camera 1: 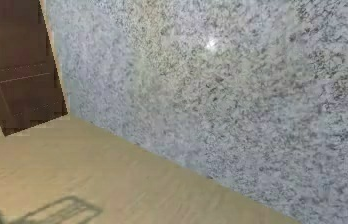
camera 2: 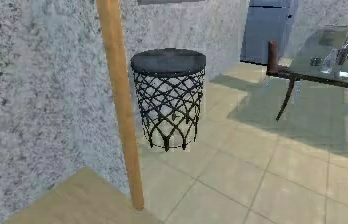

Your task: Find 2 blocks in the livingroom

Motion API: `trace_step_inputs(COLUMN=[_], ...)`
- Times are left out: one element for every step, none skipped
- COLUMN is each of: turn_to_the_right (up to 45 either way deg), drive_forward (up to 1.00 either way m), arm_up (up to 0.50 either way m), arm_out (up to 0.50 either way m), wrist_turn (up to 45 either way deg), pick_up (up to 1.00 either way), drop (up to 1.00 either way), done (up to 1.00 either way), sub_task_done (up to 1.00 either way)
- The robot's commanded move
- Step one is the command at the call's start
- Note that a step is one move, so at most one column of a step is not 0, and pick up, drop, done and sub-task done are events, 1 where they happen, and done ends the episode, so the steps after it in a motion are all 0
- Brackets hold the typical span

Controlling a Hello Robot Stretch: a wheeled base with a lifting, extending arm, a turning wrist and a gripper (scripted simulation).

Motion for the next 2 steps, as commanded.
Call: trace_step_inputs(turn_to_the_right=[0.0,-45.0], drive_forward=[0.95,0.00], arm_up=[0.00,0.00], arm_out=[0.00,0.00], wrist_turn=[0.0,0.0], pick_up=[0.00,0.00], drop=[0.00,0.00], done=[0.00,0.00], sub_task_done=[0.00,0.00])
